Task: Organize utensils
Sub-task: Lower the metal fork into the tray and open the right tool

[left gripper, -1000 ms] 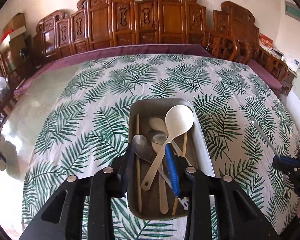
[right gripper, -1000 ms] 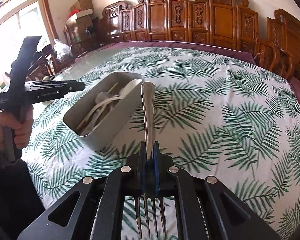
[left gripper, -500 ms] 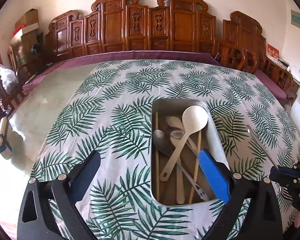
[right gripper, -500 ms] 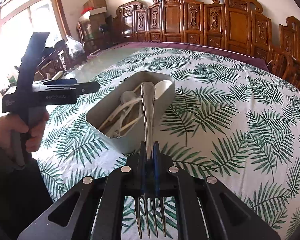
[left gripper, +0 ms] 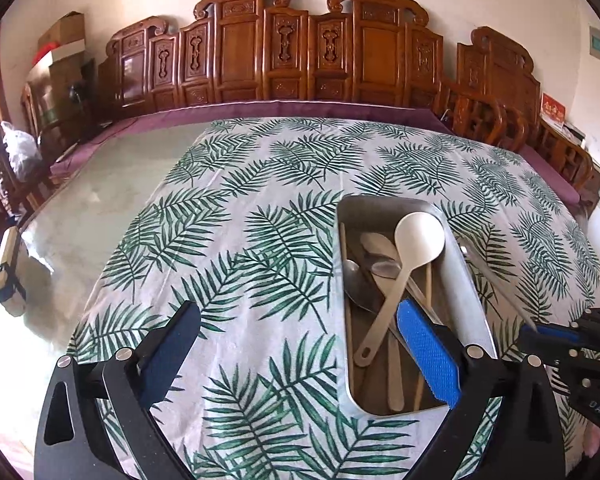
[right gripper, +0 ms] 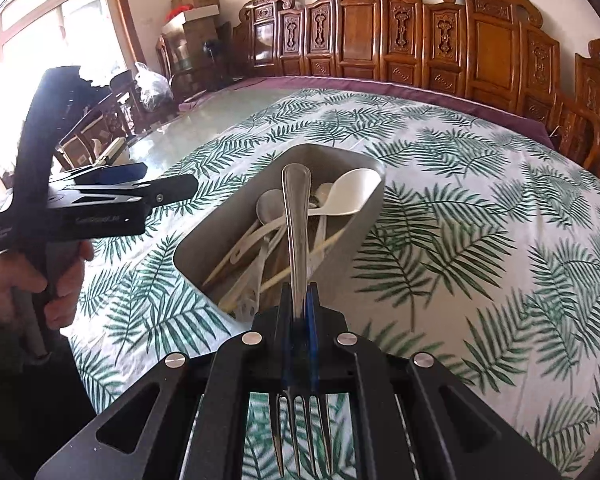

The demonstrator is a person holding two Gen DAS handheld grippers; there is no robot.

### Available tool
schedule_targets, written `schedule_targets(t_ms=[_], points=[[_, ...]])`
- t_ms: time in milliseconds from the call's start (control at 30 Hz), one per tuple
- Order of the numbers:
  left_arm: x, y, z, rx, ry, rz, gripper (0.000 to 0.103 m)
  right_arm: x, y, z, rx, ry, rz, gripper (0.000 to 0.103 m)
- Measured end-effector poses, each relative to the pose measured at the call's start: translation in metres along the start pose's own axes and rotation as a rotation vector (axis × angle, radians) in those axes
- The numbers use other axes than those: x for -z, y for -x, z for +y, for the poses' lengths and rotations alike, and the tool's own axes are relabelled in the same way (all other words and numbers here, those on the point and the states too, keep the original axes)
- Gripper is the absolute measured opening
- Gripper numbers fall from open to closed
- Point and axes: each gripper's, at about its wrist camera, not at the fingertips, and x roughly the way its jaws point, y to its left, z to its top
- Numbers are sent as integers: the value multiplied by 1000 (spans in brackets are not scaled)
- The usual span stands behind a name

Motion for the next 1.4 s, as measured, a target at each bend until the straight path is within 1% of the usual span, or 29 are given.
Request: schedule_targets(t_ms=[133,300,533,667,933,1033,1167,1400], points=[[-3,-2,6,2,16,-2,95,-14,-14,2,-5,-16,-1,8],[-5,-4,7,-26,3,-9,95,-33,-29,-1,-27,-67,-11,8],[-8,-3,9,-19,6,-15,95,-51,-56,-3,-40,-137,4,8],[-9,-3,9,-14,12,-18,95,-56,-71,-4,-48,-190,13,8],[-9,-2,13,-16,24,-18,95,-50,-92,-6,-54,-261,52,8],[-9,-2,13,-18,24,-17,95,-50,-92,-6,-58,-257,41,11],[-10,-3,12,-20,20,-17,95,-51,-88,-2,-88,-225,25,11],[-8,-1,6,-18,9,-21,95,-45,-57,-1,-43,-139,-31,11]])
